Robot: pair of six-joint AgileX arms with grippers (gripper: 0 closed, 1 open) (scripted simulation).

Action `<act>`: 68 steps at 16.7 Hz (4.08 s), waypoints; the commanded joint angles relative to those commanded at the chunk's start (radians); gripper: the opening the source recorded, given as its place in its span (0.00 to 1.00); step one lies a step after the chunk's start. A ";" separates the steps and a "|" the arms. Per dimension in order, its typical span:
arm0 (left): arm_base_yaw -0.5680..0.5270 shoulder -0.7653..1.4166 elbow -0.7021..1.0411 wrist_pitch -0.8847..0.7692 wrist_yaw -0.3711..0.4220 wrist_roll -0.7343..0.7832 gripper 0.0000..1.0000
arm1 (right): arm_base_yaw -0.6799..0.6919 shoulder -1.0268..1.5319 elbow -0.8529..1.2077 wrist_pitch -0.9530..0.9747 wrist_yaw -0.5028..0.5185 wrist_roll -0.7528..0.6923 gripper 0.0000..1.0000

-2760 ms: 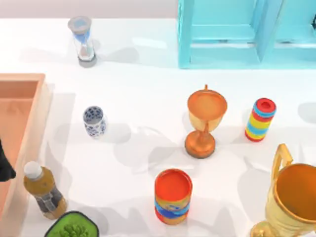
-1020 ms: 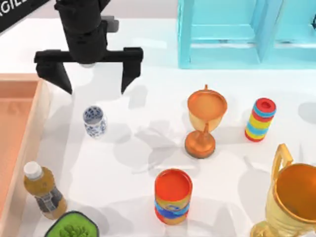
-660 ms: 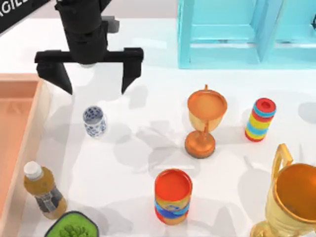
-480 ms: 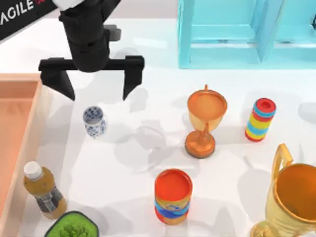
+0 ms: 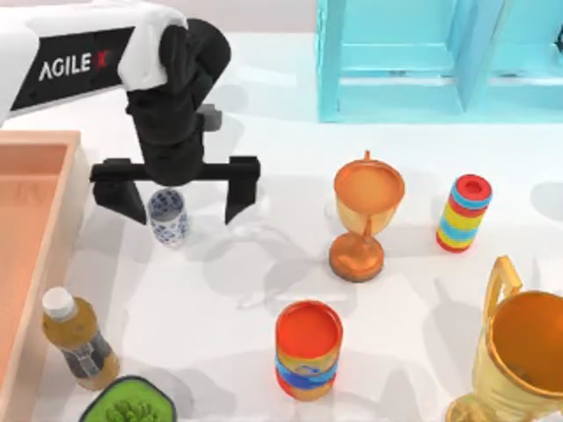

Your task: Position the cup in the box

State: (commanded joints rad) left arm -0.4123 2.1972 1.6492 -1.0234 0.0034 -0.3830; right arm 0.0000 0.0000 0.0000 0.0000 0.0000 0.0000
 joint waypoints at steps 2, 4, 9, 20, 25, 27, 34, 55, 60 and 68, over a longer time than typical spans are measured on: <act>0.000 0.000 -0.001 0.001 0.000 0.000 1.00 | 0.000 0.000 0.000 0.000 0.000 0.000 1.00; 0.000 0.000 -0.001 0.001 0.000 0.000 0.92 | 0.000 0.000 0.000 0.000 0.000 0.000 1.00; 0.000 0.000 -0.001 0.001 0.000 0.000 0.55 | 0.000 0.000 0.000 0.000 0.000 0.000 1.00; 0.000 0.000 -0.001 0.001 0.000 0.000 0.00 | 0.000 0.000 0.000 0.000 0.000 0.000 1.00; 0.001 -0.001 0.000 0.000 0.000 0.001 0.00 | 0.000 0.000 0.000 0.000 0.000 0.000 1.00; 0.006 -0.009 0.002 -0.001 0.005 0.015 0.00 | 0.000 0.000 0.000 0.000 0.000 0.000 1.00; 0.178 -0.179 0.026 -0.084 0.061 0.318 0.00 | 0.000 0.000 0.000 0.000 0.000 0.000 1.00; 0.692 -0.403 -0.149 -0.253 0.000 0.689 0.00 | 0.000 0.000 0.000 0.000 0.000 0.000 1.00; 0.696 -0.398 -0.255 -0.141 0.001 0.690 0.00 | 0.000 0.000 0.000 0.000 0.000 0.000 1.00; 0.696 -0.398 -0.255 -0.141 0.001 0.690 0.38 | 0.000 0.000 0.000 0.000 0.000 0.000 1.00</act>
State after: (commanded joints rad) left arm 0.2835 1.7995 1.3938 -1.1640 0.0048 0.3071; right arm 0.0000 0.0000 0.0000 0.0000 0.0000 0.0000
